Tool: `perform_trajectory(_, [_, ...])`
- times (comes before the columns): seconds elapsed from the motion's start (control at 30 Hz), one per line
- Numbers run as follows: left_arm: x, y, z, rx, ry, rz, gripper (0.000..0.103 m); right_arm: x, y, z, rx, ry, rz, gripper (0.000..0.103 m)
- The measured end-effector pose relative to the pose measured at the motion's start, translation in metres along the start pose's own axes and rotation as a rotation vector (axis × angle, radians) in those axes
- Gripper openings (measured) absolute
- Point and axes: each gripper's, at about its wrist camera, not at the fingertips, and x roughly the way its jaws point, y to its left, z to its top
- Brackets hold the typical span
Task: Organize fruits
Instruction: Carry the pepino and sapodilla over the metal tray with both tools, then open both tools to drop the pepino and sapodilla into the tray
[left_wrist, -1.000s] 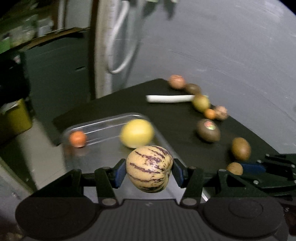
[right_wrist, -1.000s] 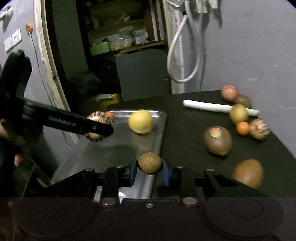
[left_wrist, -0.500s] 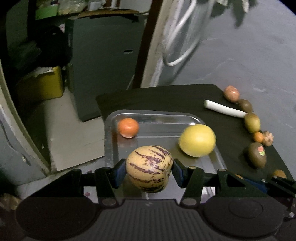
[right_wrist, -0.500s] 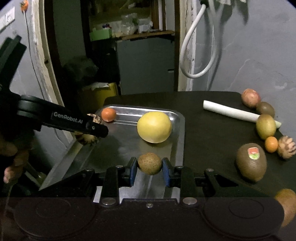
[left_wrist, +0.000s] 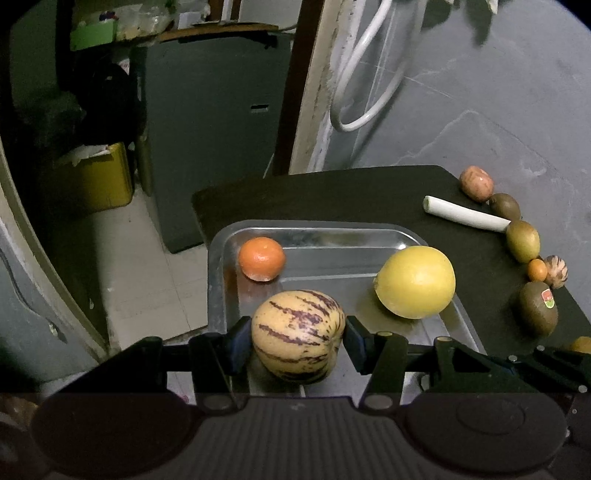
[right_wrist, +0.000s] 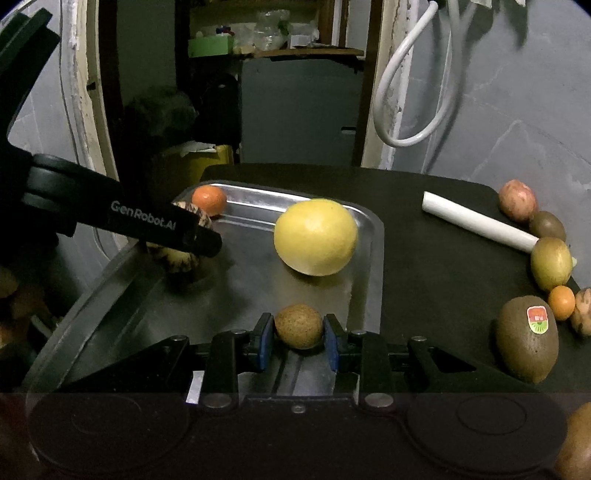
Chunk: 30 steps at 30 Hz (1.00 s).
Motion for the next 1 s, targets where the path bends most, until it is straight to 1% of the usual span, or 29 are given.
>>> perform_trajectory(0.13, [-0.001, -0.001, 0.000, 0.003, -0.002, 0.002, 0.057, 0.001, -0.002, -0.002, -0.005, -0.001, 0.000, 0.031])
perform_trajectory(0.3, [-0.001, 0.002, 0.002, -0.024, 0.008, -0.008, 0.058, 0.002, 0.000, -0.002, -0.007, -0.004, -0.001, 0.031])
perform_trajectory(0.4, [-0.001, 0.004, 0.003, -0.029, 0.014, -0.011, 0.058, 0.001, 0.001, -0.002, -0.008, -0.008, -0.002, 0.034])
perform_trajectory(0.5, [-0.002, 0.006, 0.003, -0.041, 0.020, -0.016, 0.058, -0.002, 0.000, -0.003, -0.003, -0.013, -0.001, 0.041])
perform_trajectory(0.57, [-0.004, 0.008, 0.004, -0.057, 0.018, -0.033, 0.062, -0.005, 0.000, -0.003, 0.001, -0.018, 0.001, 0.044])
perform_trajectory(0.63, [-0.007, 0.011, 0.004, -0.076, 0.012, -0.050, 0.070, -0.010, -0.001, -0.004, 0.006, -0.025, -0.002, 0.048])
perform_trajectory(0.67, [-0.008, 0.012, 0.004, -0.082, 0.011, -0.053, 0.071, -0.013, -0.001, -0.004, 0.010, -0.030, -0.003, 0.050])
perform_trajectory(0.77, [-0.014, 0.013, 0.005, -0.090, 0.006, -0.053, 0.076, -0.026, -0.003, -0.005, 0.029, -0.050, -0.009, 0.058])
perform_trajectory(0.83, [-0.021, 0.013, 0.006, -0.097, -0.005, -0.053, 0.082, -0.038, -0.004, -0.005, 0.039, -0.069, -0.016, 0.066])
perform_trajectory(0.97, [-0.038, 0.009, 0.006, -0.102, -0.027, -0.065, 0.092, -0.065, -0.007, -0.009, 0.057, -0.105, -0.034, 0.077])
perform_trajectory(1.0, [-0.043, 0.007, 0.005, -0.099, -0.031, -0.067, 0.097, -0.072, -0.009, -0.010, 0.063, -0.112, -0.038, 0.081])
